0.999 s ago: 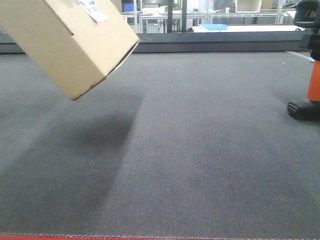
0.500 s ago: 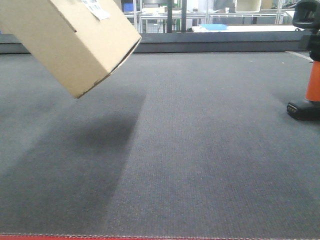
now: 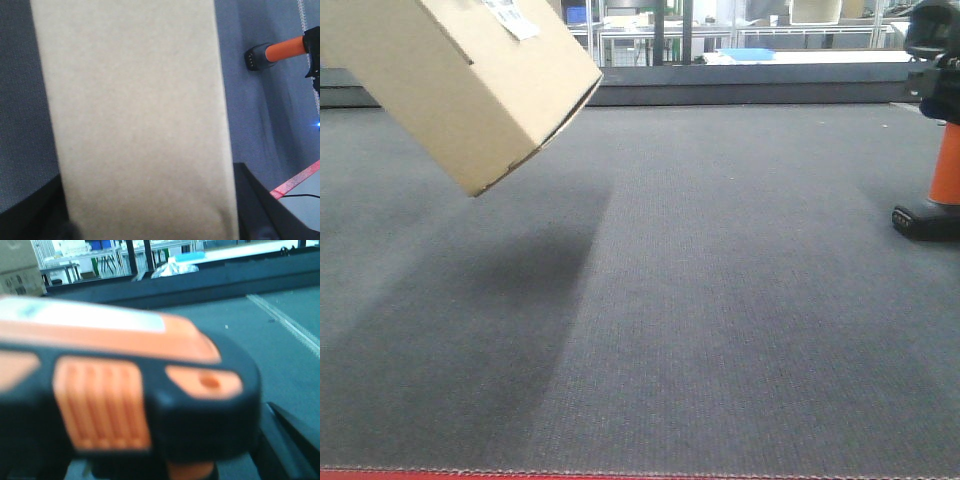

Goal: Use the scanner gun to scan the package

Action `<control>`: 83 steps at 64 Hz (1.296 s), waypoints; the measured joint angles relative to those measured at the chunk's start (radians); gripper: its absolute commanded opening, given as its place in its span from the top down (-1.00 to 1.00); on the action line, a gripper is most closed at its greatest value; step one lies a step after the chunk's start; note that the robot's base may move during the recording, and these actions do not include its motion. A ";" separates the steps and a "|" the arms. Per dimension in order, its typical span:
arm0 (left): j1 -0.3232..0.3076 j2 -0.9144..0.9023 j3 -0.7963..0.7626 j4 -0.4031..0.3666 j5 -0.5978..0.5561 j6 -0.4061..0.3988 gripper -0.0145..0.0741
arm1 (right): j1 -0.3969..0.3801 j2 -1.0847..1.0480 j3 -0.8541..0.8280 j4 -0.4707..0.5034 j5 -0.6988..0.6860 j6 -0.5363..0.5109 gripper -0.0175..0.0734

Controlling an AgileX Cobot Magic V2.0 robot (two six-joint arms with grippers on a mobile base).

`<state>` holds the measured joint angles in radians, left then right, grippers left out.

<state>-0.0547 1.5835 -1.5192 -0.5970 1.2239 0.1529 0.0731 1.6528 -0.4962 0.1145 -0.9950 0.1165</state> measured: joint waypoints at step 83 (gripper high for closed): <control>-0.030 0.214 -0.184 0.693 0.005 -0.153 0.92 | 0.000 -0.624 0.000 -0.004 0.969 0.000 -0.62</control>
<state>-0.0845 1.7975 -1.7034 0.0961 1.2294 0.0000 0.0731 1.0288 -0.4962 0.1109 -0.0265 0.1165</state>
